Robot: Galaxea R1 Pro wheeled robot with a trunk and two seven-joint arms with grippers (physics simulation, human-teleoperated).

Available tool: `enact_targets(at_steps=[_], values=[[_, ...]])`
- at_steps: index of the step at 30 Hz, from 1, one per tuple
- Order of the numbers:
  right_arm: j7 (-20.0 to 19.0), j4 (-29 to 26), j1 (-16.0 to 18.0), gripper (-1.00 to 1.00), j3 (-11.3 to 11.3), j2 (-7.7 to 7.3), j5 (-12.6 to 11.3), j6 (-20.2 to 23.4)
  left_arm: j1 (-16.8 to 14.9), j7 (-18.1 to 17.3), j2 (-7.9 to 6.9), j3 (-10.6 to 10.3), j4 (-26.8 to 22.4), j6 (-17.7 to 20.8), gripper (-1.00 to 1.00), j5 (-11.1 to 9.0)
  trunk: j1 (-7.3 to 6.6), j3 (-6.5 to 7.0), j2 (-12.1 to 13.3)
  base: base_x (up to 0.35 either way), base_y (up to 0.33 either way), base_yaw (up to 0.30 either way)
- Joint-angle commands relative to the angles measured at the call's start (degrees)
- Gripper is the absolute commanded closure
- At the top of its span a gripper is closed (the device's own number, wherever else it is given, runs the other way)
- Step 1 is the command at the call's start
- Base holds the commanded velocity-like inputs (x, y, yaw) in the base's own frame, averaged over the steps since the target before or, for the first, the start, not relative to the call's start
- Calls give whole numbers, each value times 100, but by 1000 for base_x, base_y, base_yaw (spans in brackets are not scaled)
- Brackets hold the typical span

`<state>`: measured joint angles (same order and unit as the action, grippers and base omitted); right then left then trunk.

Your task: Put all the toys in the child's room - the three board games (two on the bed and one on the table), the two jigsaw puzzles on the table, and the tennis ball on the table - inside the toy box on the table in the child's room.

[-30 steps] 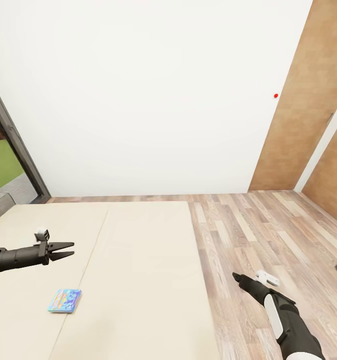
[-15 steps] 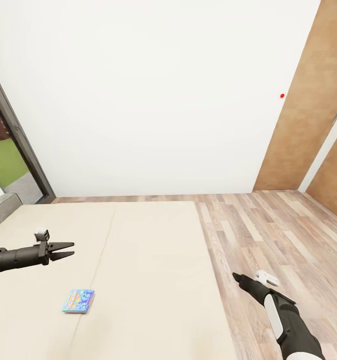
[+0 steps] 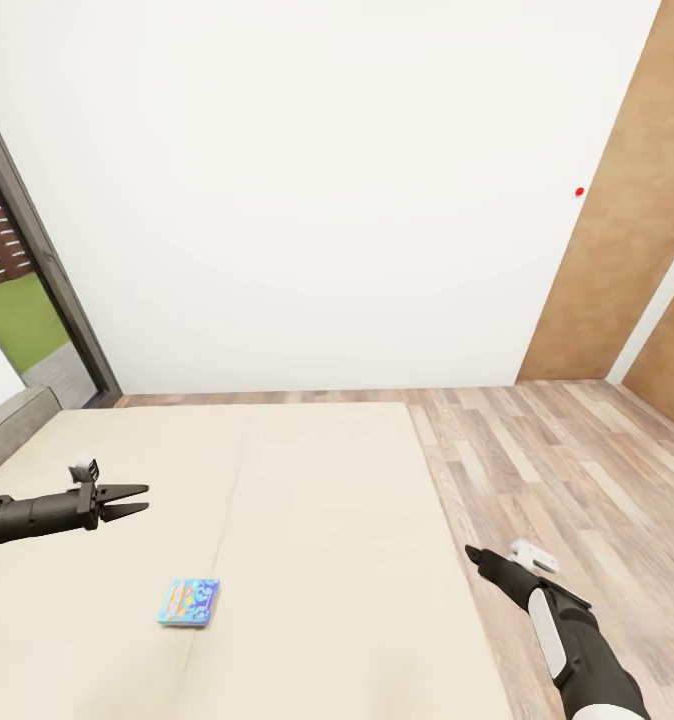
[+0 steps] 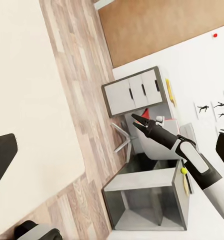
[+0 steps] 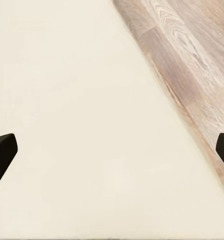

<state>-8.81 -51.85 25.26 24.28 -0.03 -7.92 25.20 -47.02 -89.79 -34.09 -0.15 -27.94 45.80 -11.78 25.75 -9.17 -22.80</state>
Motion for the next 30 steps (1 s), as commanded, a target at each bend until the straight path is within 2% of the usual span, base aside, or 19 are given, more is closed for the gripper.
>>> enact_targets(at_steps=[1, 21, 30], values=[[-12, -9, 5, -100, 15, 4, -34, 37, -4, -21, -1, -2, 0, 61, -100, 0, 4, -12, -12, 0, 257, 0], [-6, -3, 5, -100, 15, -20, -34, 37, -2, -21, -1, -7, 1, 61, -100, 0, 4, -12, -12, 0, 237, 0], [-8, -8, 5, -100, 15, -21, -34, 38, -3, -21, -1, -3, 1, 61, -100, 0, 4, -12, -12, 0, 69, 0]])
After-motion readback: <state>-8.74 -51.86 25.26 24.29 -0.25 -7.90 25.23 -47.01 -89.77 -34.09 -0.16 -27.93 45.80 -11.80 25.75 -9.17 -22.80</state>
